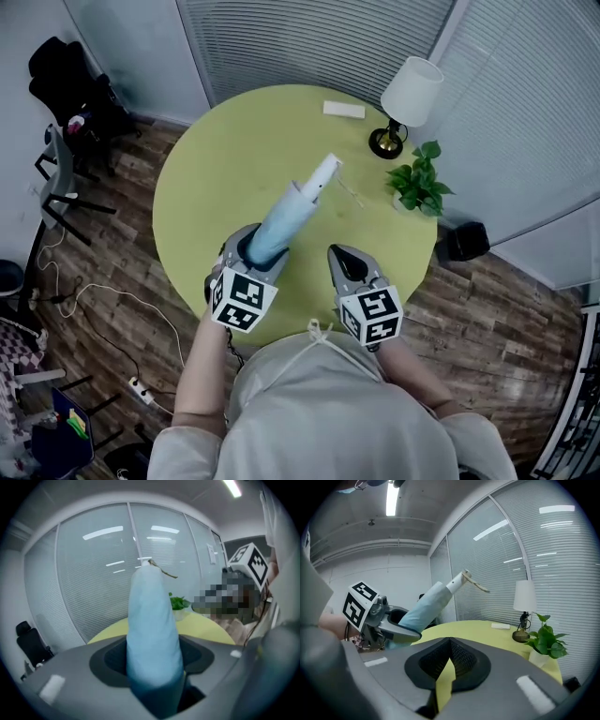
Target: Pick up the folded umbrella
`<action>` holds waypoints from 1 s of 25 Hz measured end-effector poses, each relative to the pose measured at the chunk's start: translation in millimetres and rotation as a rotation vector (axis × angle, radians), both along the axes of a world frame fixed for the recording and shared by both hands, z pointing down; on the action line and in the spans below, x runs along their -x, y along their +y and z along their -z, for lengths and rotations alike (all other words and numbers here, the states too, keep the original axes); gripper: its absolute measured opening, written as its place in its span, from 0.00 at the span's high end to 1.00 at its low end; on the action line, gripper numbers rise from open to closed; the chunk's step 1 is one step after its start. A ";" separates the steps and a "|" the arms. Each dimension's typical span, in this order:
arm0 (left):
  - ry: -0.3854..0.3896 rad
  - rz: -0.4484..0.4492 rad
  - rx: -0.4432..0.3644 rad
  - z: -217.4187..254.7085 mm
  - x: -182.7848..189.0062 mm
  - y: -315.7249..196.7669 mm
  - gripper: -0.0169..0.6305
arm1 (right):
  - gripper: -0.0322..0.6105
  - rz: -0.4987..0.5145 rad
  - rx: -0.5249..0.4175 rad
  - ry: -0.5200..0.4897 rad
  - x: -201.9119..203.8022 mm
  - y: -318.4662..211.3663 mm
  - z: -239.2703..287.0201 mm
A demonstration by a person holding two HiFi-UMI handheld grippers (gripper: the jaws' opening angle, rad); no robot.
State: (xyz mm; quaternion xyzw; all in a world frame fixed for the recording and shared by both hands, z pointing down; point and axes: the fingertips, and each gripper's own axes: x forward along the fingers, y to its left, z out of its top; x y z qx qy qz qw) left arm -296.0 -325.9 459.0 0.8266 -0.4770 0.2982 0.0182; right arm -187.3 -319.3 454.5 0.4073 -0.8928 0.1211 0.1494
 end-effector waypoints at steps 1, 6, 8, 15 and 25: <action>0.041 0.030 -0.035 9.6 3.7 -1.1 0.53 | 0.95 0.005 -0.007 0.001 1.4 -0.9 2.9; 0.223 0.184 -0.197 47.9 27.5 -0.1 0.53 | 0.95 0.007 -0.023 0.001 6.8 -3.7 10.8; 0.254 0.266 -0.264 59.5 41.5 4.2 0.53 | 0.95 0.001 -0.025 -0.006 9.8 -3.4 12.7; 0.413 0.456 -0.345 68.7 65.7 18.3 0.53 | 0.95 -0.028 -0.052 -0.030 8.0 -4.5 16.9; 0.428 0.455 -0.332 72.7 58.7 19.5 0.53 | 0.95 -0.026 -0.076 -0.023 6.5 -5.5 26.2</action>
